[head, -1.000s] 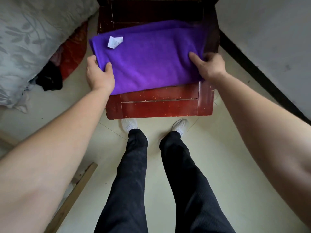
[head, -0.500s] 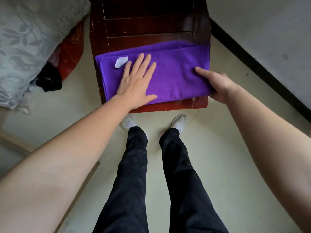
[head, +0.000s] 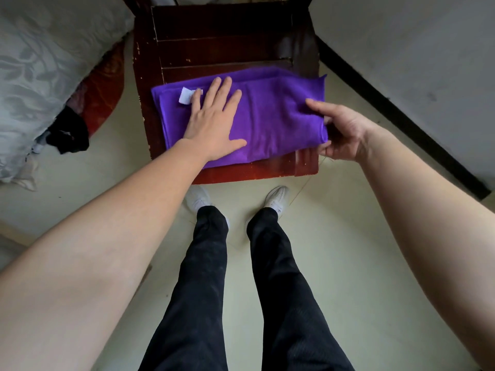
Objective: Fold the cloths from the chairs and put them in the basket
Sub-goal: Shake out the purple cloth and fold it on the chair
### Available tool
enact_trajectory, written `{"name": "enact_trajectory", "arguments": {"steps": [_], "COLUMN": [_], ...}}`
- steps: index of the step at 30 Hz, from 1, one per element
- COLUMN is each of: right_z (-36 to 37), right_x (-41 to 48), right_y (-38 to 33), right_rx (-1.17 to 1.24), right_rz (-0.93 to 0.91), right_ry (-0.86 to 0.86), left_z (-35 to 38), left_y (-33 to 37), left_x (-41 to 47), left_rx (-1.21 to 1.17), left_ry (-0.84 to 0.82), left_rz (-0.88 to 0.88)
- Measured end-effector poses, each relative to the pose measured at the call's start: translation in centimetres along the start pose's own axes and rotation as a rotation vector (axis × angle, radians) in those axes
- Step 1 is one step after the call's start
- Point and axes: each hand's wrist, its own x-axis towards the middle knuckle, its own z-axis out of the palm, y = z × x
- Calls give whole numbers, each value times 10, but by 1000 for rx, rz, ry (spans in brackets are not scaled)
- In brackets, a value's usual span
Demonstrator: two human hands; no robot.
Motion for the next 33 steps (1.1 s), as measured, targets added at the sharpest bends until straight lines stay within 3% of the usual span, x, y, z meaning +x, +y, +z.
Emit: {"name": "enact_trajectory", "arguments": {"steps": [4, 7, 11, 13, 16, 18, 20, 22, 25, 28, 30, 33], "right_z": [34, 72, 134, 169, 206, 221, 227, 224, 203, 172, 155, 146], "right_x": [-13, -22, -16, -11, 7, 21, 23, 21, 14, 15, 19, 27], "right_y": [-5, -1, 20, 39, 69, 85, 94, 95, 85, 70, 57, 40], "right_rx": [123, -34, -549, -727, -988, -1172, -1233, -1202, -1100, -1063, -964, -713], "right_rz": [-311, -580, -751, -816, -807, -685, -496, -407, -577, -804, -768, -534], "right_ry": [231, 368, 479, 437, 273, 100, -134, -224, -53, 309, 468, 476], "left_z": [-14, -13, -20, -20, -16, -14, -13, -15, -18, -23, -22, -19], "left_y": [-27, -55, -84, -100, -116, -125, -129, -129, -125, -114, -104, -92], "left_x": [-30, -48, -52, -55, -60, -62, -64, -67, -66, -61, -59, -57], "left_rx": [-87, -298, -1283, -1528, -1597, -1627, -1626, -1614, -1536, -1393, -1363, -1407], "left_ry": [199, 238, 219, 172, 111, 67, 36, 27, 0, -48, -70, -55], "left_rz": [-228, -462, -997, -1062, -1051, -1047, -1040, -1030, -1015, -1002, -1012, -1035]}}
